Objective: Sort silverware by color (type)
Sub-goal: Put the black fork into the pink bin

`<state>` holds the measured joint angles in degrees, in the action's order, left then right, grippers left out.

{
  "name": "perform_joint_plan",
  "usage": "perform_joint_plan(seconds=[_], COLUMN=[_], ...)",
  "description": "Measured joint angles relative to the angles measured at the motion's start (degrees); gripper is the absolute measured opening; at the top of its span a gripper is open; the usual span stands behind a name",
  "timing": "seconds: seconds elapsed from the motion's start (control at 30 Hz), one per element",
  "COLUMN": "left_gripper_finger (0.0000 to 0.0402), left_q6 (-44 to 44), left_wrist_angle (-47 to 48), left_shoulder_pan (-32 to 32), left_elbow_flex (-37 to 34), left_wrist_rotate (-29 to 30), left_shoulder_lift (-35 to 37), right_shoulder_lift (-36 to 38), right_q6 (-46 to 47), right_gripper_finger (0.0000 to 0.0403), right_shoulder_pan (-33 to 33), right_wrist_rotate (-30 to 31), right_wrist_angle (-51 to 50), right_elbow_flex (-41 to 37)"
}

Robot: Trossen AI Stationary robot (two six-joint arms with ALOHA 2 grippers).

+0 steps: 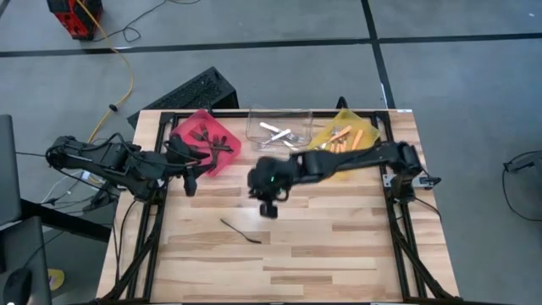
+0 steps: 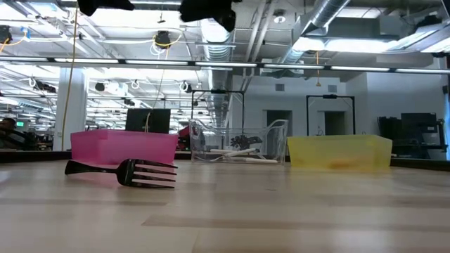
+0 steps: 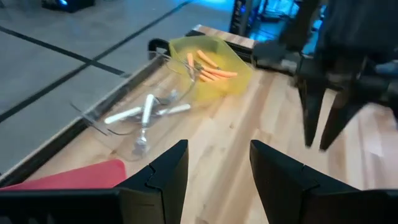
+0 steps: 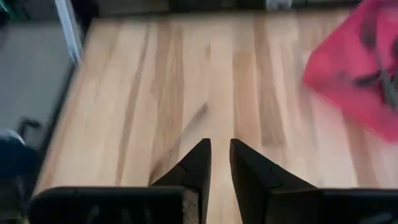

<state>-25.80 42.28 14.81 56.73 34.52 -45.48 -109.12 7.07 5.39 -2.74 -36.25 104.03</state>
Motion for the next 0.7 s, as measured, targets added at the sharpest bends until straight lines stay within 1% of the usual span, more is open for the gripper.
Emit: perform_joint_plan(seconds=[0.07, 0.13, 0.2, 0.3, 0.37, 0.4, 0.47, 0.53, 0.63, 0.7], left_gripper_finger=[0.0155, 0.0155, 0.0155, 0.0161, 0.0168, 0.0172, 0.0181, 0.0189, 0.0196, 0.0197], left_q6=[-0.05, 0.22, 2.69, 5.46, 6.37, 7.05, 7.43, 7.65, 8.68, 11.00], left_wrist_angle=[0.12, 1.07, 1.01, 0.88, -0.71, -1.18, -2.03, -4.42, -7.92, -10.11], left_shoulder_pan=[0.00, -0.04, -0.02, 0.51, 1.35, 1.97, 3.67, 4.85, 6.28, 6.97], left_elbow_flex=[0.00, 0.00, -0.58, -3.09, -5.07, -5.97, -7.54, -8.66, -10.19, -10.21], left_wrist_rotate=[-1.47, -4.77, -10.30, -18.75, -22.95, -24.43, -26.44, -26.68, -26.53, -26.59], left_shoulder_lift=[-0.01, 0.03, -0.72, -2.04, -3.82, -4.56, -6.78, -9.18, -13.48, -16.46], right_shoulder_lift=[-1.44, -3.62, -4.63, -6.55, -6.21, -6.21, -5.58, -5.14, -5.24, -5.24], right_q6=[0.03, 0.63, 3.05, 6.49, 6.60, 6.60, 6.16, 6.14, 5.12, 5.07], right_gripper_finger=[0.0091, 0.0104, 0.0120, 0.0151, 0.0172, 0.0182, 0.0198, 0.0210, 0.0216, 0.0216], right_shoulder_pan=[2.10, 3.94, 5.68, 7.49, 8.29, 8.32, 8.56, 8.37, 8.51, 8.84], right_wrist_rotate=[2.25, 3.62, 4.11, 3.79, 2.72, 1.99, 1.73, 0.66, -1.52, -2.25], right_wrist_angle=[-1.73, -0.59, -3.30, 0.66, -2.58, -0.98, -2.69, -6.31, -7.84, -9.30], right_elbow_flex=[-0.15, 0.11, -0.31, 0.00, -0.34, -0.12, 0.08, -0.25, -0.01, -0.17])
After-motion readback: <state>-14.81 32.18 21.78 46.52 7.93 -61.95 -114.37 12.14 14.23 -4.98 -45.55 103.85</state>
